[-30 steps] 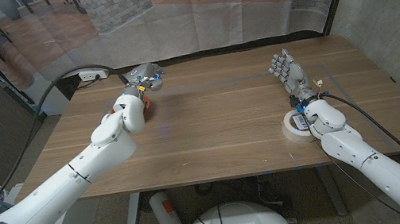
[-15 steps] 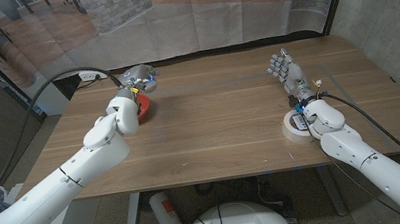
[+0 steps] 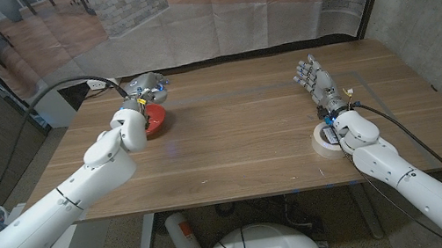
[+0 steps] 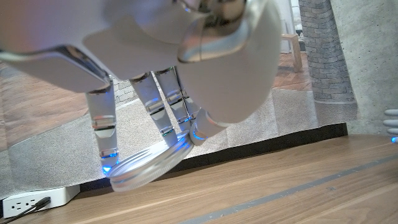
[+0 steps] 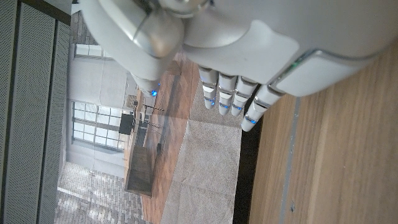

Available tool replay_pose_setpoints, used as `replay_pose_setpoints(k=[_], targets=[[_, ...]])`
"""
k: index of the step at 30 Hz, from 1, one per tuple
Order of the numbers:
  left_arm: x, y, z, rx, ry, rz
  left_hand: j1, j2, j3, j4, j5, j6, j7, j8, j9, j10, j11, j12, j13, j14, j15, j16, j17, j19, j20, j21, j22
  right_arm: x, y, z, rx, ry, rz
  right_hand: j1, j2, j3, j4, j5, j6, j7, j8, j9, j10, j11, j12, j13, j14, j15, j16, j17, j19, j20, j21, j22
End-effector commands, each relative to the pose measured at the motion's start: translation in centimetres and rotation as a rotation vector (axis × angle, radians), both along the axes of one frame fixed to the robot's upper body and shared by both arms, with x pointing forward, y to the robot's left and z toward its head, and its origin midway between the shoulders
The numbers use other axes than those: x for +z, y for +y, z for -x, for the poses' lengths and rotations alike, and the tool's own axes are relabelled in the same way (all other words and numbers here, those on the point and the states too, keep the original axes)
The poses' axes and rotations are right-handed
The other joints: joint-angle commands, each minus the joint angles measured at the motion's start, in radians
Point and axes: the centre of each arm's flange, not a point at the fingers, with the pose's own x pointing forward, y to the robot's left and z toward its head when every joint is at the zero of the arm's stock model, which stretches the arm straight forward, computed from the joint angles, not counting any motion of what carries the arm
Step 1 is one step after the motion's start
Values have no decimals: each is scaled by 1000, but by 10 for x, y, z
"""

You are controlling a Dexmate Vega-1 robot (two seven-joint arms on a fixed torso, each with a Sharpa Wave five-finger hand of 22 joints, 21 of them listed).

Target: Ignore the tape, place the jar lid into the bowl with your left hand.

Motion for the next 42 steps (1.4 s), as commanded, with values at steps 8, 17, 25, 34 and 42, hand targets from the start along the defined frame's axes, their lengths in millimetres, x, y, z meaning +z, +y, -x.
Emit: replay_pose_setpoints(k=[8, 17, 25, 34, 42], targets=[[4, 27, 2, 23, -27, 33, 9, -1, 4, 2, 3, 13, -4, -2, 3, 12, -6, -1, 3, 8, -45, -4, 3, 52, -159, 5, 4, 5, 1, -4, -4, 2, 10, 0, 7, 4, -5, -1, 9, 2, 7, 2, 5, 1, 1, 6, 7, -5, -3, 2, 11, -2, -4, 5], [6, 43, 5, 25, -44, 54, 7, -2, 3, 3, 3, 17, -9, -1, 3, 14, -10, -3, 4, 10, -52, -5, 4, 49, -164, 5, 4, 5, 1, -8, -2, 7, 12, 0, 8, 4, -6, -1, 9, 2, 7, 2, 6, -1, 1, 6, 8, -4, -3, 2, 12, -2, -8, 5], [7, 52, 5, 20, -52, 61, 7, -1, 3, 3, 3, 23, -17, 0, 3, 17, -13, -5, 5, 11, -56, -6, 6, 44, -166, 4, 4, 5, 0, -10, -2, 10, 14, -1, 8, 3, -7, -1, 8, 2, 6, 2, 6, 1, 1, 6, 8, -3, -3, 2, 14, -3, -11, 5], [7, 61, -1, 28, -41, 67, 7, -2, 3, 3, 2, 27, -19, 1, 2, 20, -20, -7, 6, 8, -60, -8, 7, 37, -167, 2, 4, 5, 1, -12, -1, 16, 8, -1, 9, 3, -8, -1, 8, 2, 6, 2, 5, 0, 1, 6, 9, -4, -3, 2, 15, -3, -15, 5], [6, 72, -5, 33, -33, 74, 8, -2, 3, 3, 2, 33, -22, 3, 2, 22, -22, -8, 7, 9, -66, -9, 8, 30, -170, 1, 4, 4, 2, -12, -2, 19, 9, -1, 9, 3, -9, -1, 8, 2, 6, 2, 6, 0, 1, 6, 8, -4, -3, 2, 17, -3, -18, 5]])
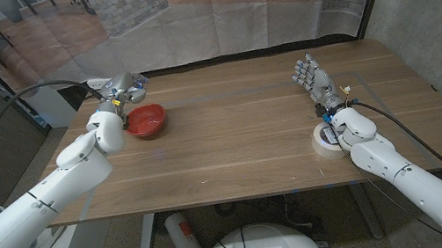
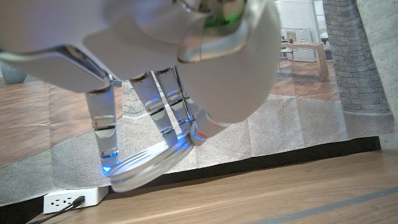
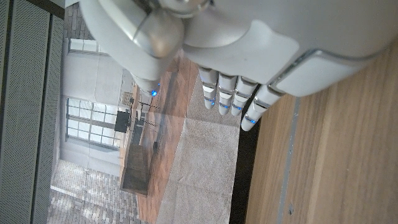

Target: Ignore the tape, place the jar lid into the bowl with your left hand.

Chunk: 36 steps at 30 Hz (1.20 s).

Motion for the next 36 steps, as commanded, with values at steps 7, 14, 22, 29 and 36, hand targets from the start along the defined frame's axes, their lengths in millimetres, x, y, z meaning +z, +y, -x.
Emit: replay_pose_setpoints(k=[7, 14, 22, 29, 36], targets=[[-4, 21, -13, 17, 31, -2, 6, -4, 2, 2, 5, 14, -6, 4, 2, 5, -8, -5, 3, 5, -69, -5, 5, 18, -172, 1, 4, -1, 2, 0, -2, 5, -4, -1, 10, 2, -9, -2, 7, 2, 6, 2, 5, -1, 0, 6, 8, -4, -3, 2, 13, 2, -6, 6], [-5, 22, -17, 25, 34, -26, 6, -4, 2, 2, 4, 19, -9, 5, 2, 6, -10, -7, 4, 2, -69, -7, 6, 11, -172, -1, 4, 0, 2, 2, -5, -2, -1, -2, 10, 2, -11, -2, 8, 2, 6, 2, 5, -2, 0, 6, 9, -6, -3, 2, 14, 2, -10, 6], [-10, 22, -22, 48, 41, -42, 6, -5, 2, 2, 4, 20, -11, 6, 1, 9, -11, -8, 5, 1, -70, -8, 7, 9, -173, -1, 4, -2, 1, 2, -8, 0, -3, -1, 10, 2, -12, -2, 8, 2, 6, 2, 6, 2, 1, 6, 7, -4, -4, 2, 15, 2, -12, 6], [-16, 25, -26, 68, 52, -46, 6, -6, 1, 2, 4, 24, -12, 7, 1, 14, -12, -8, 5, 2, -73, -9, 8, 8, -173, -1, 4, -1, 1, 3, -10, 1, -5, -2, 11, 2, -12, -2, 8, 2, 6, 2, 5, 1, 0, 6, 8, -4, -4, 2, 16, 2, -15, 6], [-21, 26, -31, 68, 66, -42, 6, -5, 1, 2, 4, 27, -13, 8, 0, 15, -14, -11, 6, 1, -74, -10, 9, 4, -174, -2, 4, -2, 0, 4, -13, 1, -3, -2, 12, 1, -13, -2, 8, 2, 6, 2, 6, 1, 0, 6, 8, -3, -4, 2, 18, 1, -17, 6]])
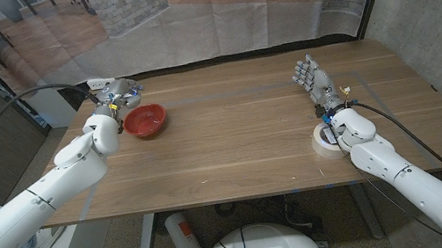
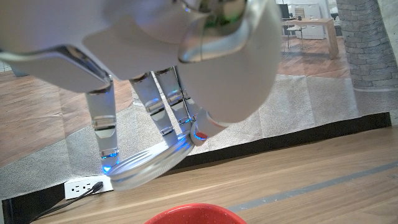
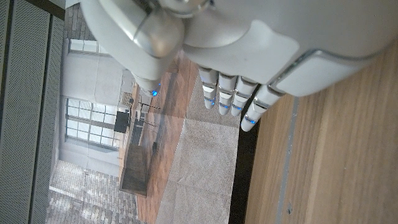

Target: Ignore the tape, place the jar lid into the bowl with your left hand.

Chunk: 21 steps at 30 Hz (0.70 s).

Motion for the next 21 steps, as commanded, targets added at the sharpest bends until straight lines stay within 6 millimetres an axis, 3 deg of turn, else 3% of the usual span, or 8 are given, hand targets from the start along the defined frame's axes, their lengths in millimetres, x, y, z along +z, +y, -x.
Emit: replay_pose_setpoints(k=[1, 21], targets=[[-9, 2, -9, 13, 21, 0, 12, 0, 2, 1, 6, 12, 3, 9, 3, 7, -7, -3, 2, 0, -73, -3, 5, 4, -173, 2, 3, 0, -1, 1, -5, 1, -5, 6, 3, 1, -4, -2, 8, 2, 6, 2, 6, 1, 0, 6, 3, 3, -4, 2, 5, 0, -6, 6], [-26, -4, -26, 18, 61, 6, 12, 0, 1, 1, 6, 16, 1, 10, 1, 12, -9, -8, 4, -5, -78, -7, 8, -3, -174, 2, 3, -1, -4, 0, -4, 0, -3, 5, 5, 1, -6, -2, 8, 2, 6, 2, 6, 0, 1, 6, 4, 1, -4, 2, 9, 0, -14, 6]])
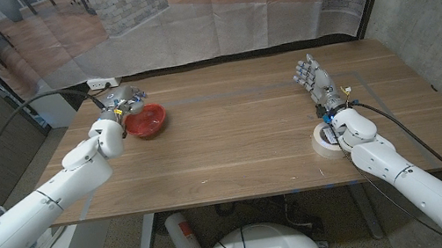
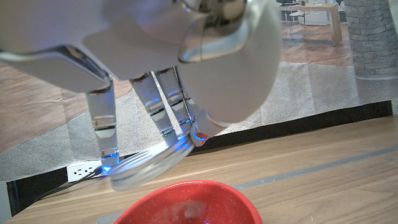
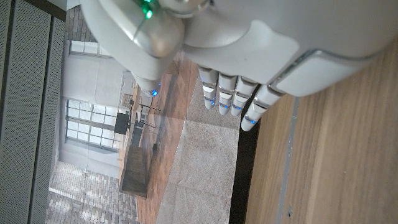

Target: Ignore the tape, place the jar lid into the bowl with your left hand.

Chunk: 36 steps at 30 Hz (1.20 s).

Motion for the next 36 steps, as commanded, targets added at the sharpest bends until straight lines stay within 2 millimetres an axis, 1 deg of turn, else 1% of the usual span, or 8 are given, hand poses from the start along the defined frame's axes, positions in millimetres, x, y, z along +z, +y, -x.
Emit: replay_pose_setpoints(k=[1, 11, 18, 21, 29, 33, 36], targets=[[-10, -1, -10, 13, 24, 10, 11, -2, 2, 2, 4, 11, -2, 5, 1, 7, -4, -1, 2, -4, -79, -3, 3, -2, -174, 5, 3, -1, -2, -1, 1, 1, 0, 5, 5, 1, -6, -2, 8, 2, 6, 2, 6, -1, 0, 6, 3, 0, -4, 2, 9, -1, -7, 1], [-18, 0, -18, 9, 46, 25, 13, -2, 3, 1, 4, 13, -3, 6, 1, 11, -8, -3, 4, -1, -78, -2, 4, -6, -176, 5, 3, 0, -2, -2, 5, 3, -2, 4, 5, 0, -7, -3, 8, 2, 6, 2, 7, 2, 1, 6, 4, 2, -4, 2, 10, -1, -11, 1], [-22, -1, -24, 8, 56, 41, 13, -2, 2, 1, 4, 16, -3, 7, 0, 9, -3, -5, 4, -4, -77, -4, 5, -9, -178, 5, 3, 0, -2, -2, 8, 2, 4, 4, 5, 0, -8, -2, 8, 2, 6, 2, 7, 1, 1, 6, 4, 1, -4, 2, 11, -1, -13, 2], [-25, -2, -25, 9, 63, 45, 13, -3, 2, 0, 4, 17, -2, 8, 0, 11, -6, -5, 5, -4, -77, -5, 5, -10, -178, 4, 3, 0, -1, -2, 8, 3, 2, 4, 5, 0, -8, -2, 8, 3, 6, 2, 8, 2, 1, 6, 5, 1, -3, 2, 11, -1, -15, 2], [-29, -2, -29, 3, 78, 53, 15, -3, 3, -1, 4, 15, 2, 7, 0, 9, 1, -8, 5, -7, -76, -7, 6, -11, -180, 4, 3, -1, 0, -3, 14, 2, 8, 4, 6, 0, -9, -2, 8, 2, 6, 2, 6, 1, 0, 6, 4, -1, -4, 2, 13, -1, -18, 2], [-29, -3, -30, 1, 83, 51, 16, -3, 3, -1, 4, 14, 4, 6, 0, 8, 5, -10, 6, -9, -77, -8, 7, -17, -189, 2, 3, -1, 2, -3, 15, 5, 1, 4, 6, 0, -10, -2, 8, 2, 6, 2, 7, 0, 1, 6, 5, 1, -4, 2, 13, -1, -19, 2], [-29, -3, -31, 2, 95, 54, 15, -5, 0, -1, 3, 12, 6, 5, 0, 5, 6, -11, 6, -15, -74, -10, 7, -20, -190, 1, 3, -1, 2, -3, 13, 4, -2, 4, 6, -1, -10, -2, 8, 2, 6, 2, 7, 2, 1, 6, 2, 0, -5, 2, 13, -2, -20, 2]])
